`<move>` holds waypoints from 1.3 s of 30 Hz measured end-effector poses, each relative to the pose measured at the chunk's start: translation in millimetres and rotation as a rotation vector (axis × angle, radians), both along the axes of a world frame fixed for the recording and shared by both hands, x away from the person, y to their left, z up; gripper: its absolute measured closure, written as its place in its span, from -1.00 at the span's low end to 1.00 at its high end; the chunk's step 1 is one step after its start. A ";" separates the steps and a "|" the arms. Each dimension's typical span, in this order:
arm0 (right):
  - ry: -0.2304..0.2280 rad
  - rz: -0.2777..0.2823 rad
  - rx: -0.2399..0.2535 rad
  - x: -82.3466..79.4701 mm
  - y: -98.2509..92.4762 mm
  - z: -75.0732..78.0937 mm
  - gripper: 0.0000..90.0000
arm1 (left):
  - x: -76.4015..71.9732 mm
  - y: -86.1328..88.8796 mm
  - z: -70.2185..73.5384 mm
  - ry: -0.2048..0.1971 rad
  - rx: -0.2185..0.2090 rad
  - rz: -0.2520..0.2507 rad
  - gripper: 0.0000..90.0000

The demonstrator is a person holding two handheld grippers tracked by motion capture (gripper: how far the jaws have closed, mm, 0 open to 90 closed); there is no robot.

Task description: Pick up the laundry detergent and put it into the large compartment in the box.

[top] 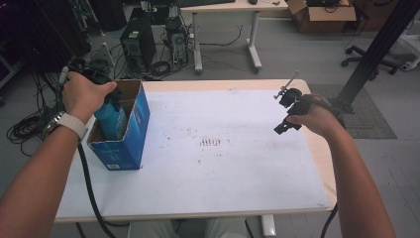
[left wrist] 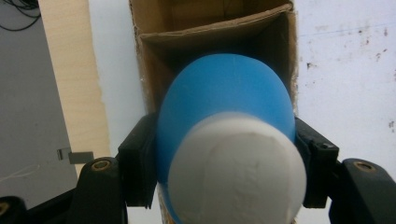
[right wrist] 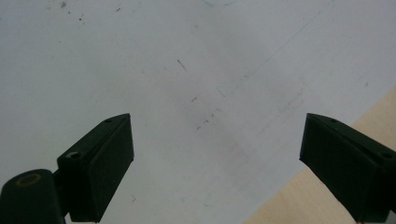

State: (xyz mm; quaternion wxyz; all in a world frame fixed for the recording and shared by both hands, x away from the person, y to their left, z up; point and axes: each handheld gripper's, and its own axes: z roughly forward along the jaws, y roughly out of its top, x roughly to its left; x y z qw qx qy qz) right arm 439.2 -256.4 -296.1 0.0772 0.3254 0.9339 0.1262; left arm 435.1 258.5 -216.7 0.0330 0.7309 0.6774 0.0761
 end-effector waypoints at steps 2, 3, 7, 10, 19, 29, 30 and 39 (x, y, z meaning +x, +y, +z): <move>0.002 0.000 -0.002 0.2 0.1 -0.3 -0.79 | 0.5 0.5 -5.9 -0.001 -0.004 0.001 -0.17; 0.003 0.000 0.000 0.3 0.3 -0.6 -0.79 | 0.8 0.7 -7.6 0.002 -0.005 0.000 -0.17; 0.003 0.000 -0.002 0.4 1.3 -1.1 -0.79 | 1.3 -0.4 -12.5 0.000 -0.006 -0.001 -0.17; 0.004 -0.001 -0.005 0.6 1.5 -1.4 -0.79 | 1.7 -1.0 -17.6 -0.005 -0.004 -0.002 -0.17; 0.003 -0.003 -0.007 0.3 0.8 -1.7 -0.79 | 0.8 -2.3 -39.8 -0.005 0.000 -0.012 -0.17; 0.006 -0.006 -0.005 -0.1 0.1 -2.6 -0.79 | 1.2 -2.0 -56.7 0.007 -0.012 -0.010 -0.17; 0.006 -0.007 -0.005 -0.2 -0.4 -2.9 -0.79 | 1.4 -1.9 -56.6 0.010 -0.013 -0.009 -0.17; 0.009 -0.009 -0.004 -0.7 -2.4 -5.3 -0.79 | 2.3 -2.7 -57.3 0.014 -0.010 -0.005 -0.18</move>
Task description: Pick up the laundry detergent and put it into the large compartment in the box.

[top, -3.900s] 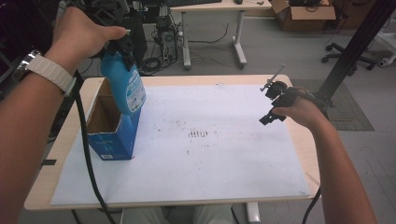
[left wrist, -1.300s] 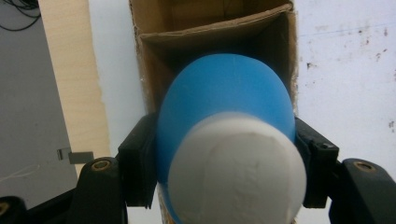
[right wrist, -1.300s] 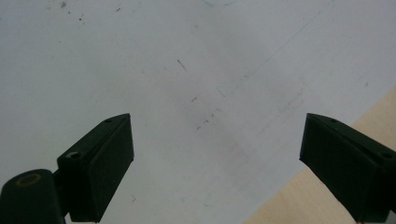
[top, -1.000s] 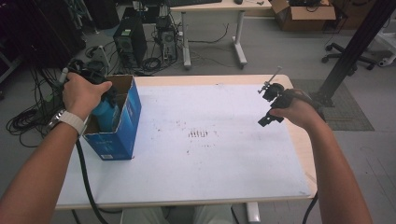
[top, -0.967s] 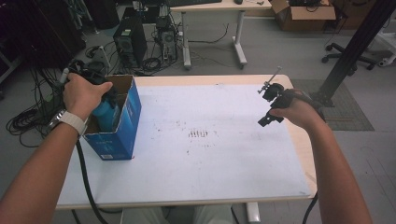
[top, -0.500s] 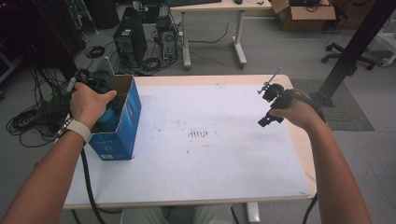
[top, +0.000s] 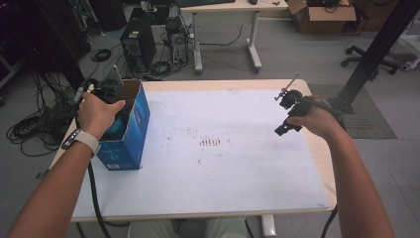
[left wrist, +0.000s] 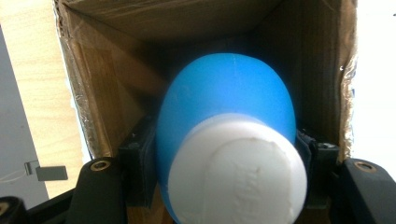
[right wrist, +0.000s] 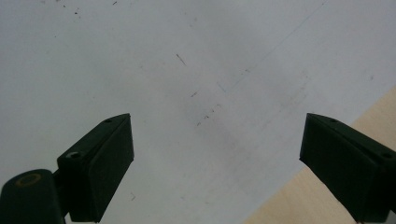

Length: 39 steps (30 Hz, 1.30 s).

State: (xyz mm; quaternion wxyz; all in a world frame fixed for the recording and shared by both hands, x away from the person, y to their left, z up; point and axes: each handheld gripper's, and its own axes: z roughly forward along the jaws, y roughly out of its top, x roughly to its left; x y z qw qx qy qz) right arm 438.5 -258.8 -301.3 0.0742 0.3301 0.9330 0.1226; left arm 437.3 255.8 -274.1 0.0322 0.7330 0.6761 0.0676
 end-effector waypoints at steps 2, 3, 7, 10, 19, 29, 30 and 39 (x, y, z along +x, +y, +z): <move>0.001 0.001 0.002 -0.4 0.1 -0.2 -0.79 | 0.2 -0.3 -0.5 -0.003 0.004 -0.002 -0.18; 0.001 0.001 0.002 -0.4 0.1 -0.2 -0.79 | 0.2 -0.6 -0.5 -0.003 0.005 -0.003 -0.18; 0.004 -0.002 0.002 -0.9 -1.8 -1.4 -0.79 | 0.3 0.3 -0.6 -0.006 0.001 -0.003 -0.19; 0.005 -0.004 0.000 -1.3 -2.8 -2.3 -0.79 | -0.1 1.4 -1.4 -0.003 -0.002 0.004 -0.19; 0.003 -0.003 -0.001 -2.4 -2.6 -1.0 -0.79 | -0.5 2.9 -0.4 -0.012 -0.008 0.009 -0.26; 0.002 -0.004 -0.001 -3.8 -2.6 0.0 -0.78 | -2.1 3.3 4.0 -0.019 -0.017 0.010 -0.32; 0.002 -0.004 -0.003 -3.9 -2.4 0.2 -0.79 | -2.3 3.3 4.8 -0.020 -0.017 0.010 -0.33; -0.002 -0.003 -0.001 -6.6 -2.6 2.4 -0.79 | -6.5 4.0 10.1 -0.032 -0.023 0.009 -0.38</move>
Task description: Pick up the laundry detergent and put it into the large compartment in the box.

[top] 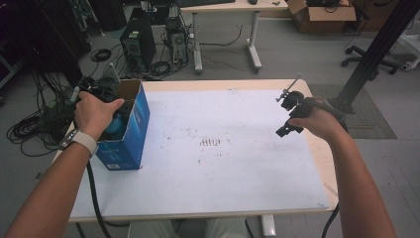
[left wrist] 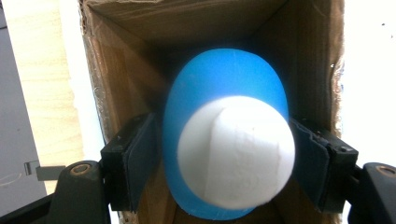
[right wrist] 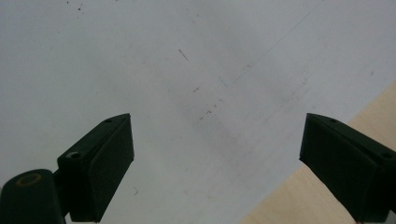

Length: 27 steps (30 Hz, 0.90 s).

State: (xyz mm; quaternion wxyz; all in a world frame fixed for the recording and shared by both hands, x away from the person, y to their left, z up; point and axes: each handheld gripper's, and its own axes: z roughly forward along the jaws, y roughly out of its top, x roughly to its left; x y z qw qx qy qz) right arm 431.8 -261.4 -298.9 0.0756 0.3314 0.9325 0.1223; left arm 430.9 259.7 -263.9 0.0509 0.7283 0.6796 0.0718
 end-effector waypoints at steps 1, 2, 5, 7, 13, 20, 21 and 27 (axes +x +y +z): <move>-0.002 0.001 0.001 -0.2 -0.1 0.5 -0.79 | 0.0 0.0 0.0 0.000 0.000 0.000 -0.39; -0.003 0.001 0.002 -0.5 -0.2 1.0 -0.78 | -1.2 -1.0 2.4 -0.002 -0.006 -0.002 -0.39; -0.005 0.001 0.002 -1.2 0.1 1.9 -0.78 | -2.4 -2.4 5.0 -0.004 -0.007 -0.007 -0.39; -0.008 0.004 0.003 -2.0 0.7 2.9 -0.79 | -4.0 -4.2 10.3 -0.009 -0.001 -0.009 -0.41; -0.013 0.004 0.006 -4.8 0.7 5.2 -0.78 | -7.8 -8.2 20.8 -0.019 0.004 -0.018 -0.45; -0.018 0.003 0.007 -8.6 -0.9 8.4 -0.78 | -15.0 -12.2 38.3 -0.035 0.019 -0.036 -0.45; -0.020 0.003 0.008 -9.2 -0.9 9.2 -0.78 | -15.0 -12.2 38.3 -0.035 0.019 -0.036 -0.45; -0.027 0.003 0.009 -11.6 -0.3 12.5 -0.78 | -28.9 -24.4 65.4 -0.056 0.024 -0.075 -0.53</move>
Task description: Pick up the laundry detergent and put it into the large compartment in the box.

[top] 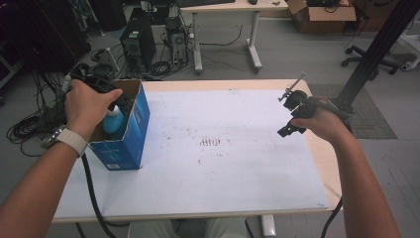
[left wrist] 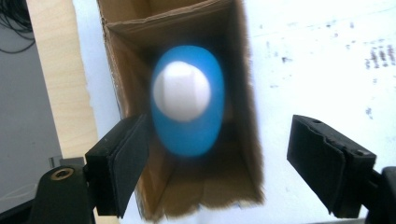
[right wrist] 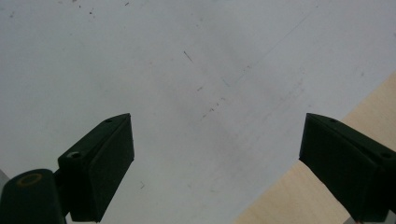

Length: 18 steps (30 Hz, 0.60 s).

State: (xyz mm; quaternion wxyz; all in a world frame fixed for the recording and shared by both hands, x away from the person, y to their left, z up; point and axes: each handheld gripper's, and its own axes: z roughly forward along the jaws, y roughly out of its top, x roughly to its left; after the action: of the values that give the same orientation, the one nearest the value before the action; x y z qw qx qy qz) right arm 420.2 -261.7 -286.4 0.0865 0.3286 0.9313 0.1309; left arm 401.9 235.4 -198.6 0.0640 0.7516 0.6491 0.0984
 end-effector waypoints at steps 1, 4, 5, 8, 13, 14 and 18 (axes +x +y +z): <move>-0.001 -0.001 0.000 -0.3 0.2 0.5 -0.78 | -2.6 -2.4 5.0 -0.005 -0.004 -0.007 -0.52; -0.004 0.001 0.002 -1.1 0.8 1.2 -0.78 | -6.1 -5.5 11.3 -0.012 -0.010 -0.018 -0.52; -0.005 0.001 0.002 -1.7 1.2 1.4 -0.78 | -8.2 -7.9 14.7 -0.013 -0.009 -0.024 -0.52; -0.010 0.004 0.006 -3.6 1.5 2.8 -0.78 | -15.5 -15.8 23.8 -0.019 -0.008 -0.042 -0.51; -0.013 0.006 0.008 -6.4 2.1 4.8 -0.78 | -28.0 -26.7 37.2 -0.031 -0.015 -0.079 -0.52; -0.015 0.006 0.009 -6.9 2.0 5.4 -0.78 | -30.6 -29.0 39.8 -0.033 -0.015 -0.089 -0.52; -0.020 0.005 0.014 -8.5 2.0 6.9 -0.78 | -43.5 -41.7 50.2 -0.038 -0.008 -0.141 -0.55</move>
State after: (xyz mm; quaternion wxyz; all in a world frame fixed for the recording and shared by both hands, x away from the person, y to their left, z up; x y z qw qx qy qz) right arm 411.8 -259.7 -279.5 0.0932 0.3254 0.9304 0.1408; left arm 358.4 193.6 -148.4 0.0862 0.7932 0.5936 0.1053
